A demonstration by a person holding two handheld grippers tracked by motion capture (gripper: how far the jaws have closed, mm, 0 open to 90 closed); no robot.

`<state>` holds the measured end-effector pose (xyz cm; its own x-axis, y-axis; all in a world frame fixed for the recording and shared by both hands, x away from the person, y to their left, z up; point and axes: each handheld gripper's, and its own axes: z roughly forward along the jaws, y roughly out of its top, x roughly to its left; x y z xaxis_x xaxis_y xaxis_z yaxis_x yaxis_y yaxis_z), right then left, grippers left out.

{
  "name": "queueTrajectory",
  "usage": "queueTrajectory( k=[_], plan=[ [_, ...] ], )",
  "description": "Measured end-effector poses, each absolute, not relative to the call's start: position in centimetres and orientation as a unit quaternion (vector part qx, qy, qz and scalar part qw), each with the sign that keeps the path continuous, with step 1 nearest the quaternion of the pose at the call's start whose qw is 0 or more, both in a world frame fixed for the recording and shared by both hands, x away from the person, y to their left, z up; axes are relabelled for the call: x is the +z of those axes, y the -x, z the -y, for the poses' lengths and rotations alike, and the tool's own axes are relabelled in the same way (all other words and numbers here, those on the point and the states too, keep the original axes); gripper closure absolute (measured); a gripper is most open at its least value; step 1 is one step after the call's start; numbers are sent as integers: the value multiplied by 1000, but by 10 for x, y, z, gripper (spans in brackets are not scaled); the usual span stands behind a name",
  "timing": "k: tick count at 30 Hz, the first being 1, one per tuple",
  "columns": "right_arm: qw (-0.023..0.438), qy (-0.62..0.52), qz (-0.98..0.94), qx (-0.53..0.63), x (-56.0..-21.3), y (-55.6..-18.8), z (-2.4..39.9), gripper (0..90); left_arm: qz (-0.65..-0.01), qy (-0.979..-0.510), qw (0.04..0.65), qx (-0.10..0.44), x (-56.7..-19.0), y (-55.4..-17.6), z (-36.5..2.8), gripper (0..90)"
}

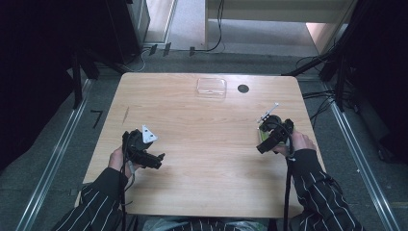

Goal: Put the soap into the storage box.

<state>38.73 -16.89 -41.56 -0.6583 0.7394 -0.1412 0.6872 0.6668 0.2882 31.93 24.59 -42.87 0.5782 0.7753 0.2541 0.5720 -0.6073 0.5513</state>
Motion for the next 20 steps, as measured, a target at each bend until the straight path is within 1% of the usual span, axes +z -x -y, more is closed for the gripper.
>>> queueTrajectory(
  k=[13, 20],
  plan=[
    [129, -372, -913, 107, -426, -344, 158, 42, -385, -865, 209, 243, -428, -320, -244, 0],
    [89, -345, -930, 95, -442, -327, 148, 41, -387, -865, 207, 243, -429, -320, -243, 0]
  ],
)
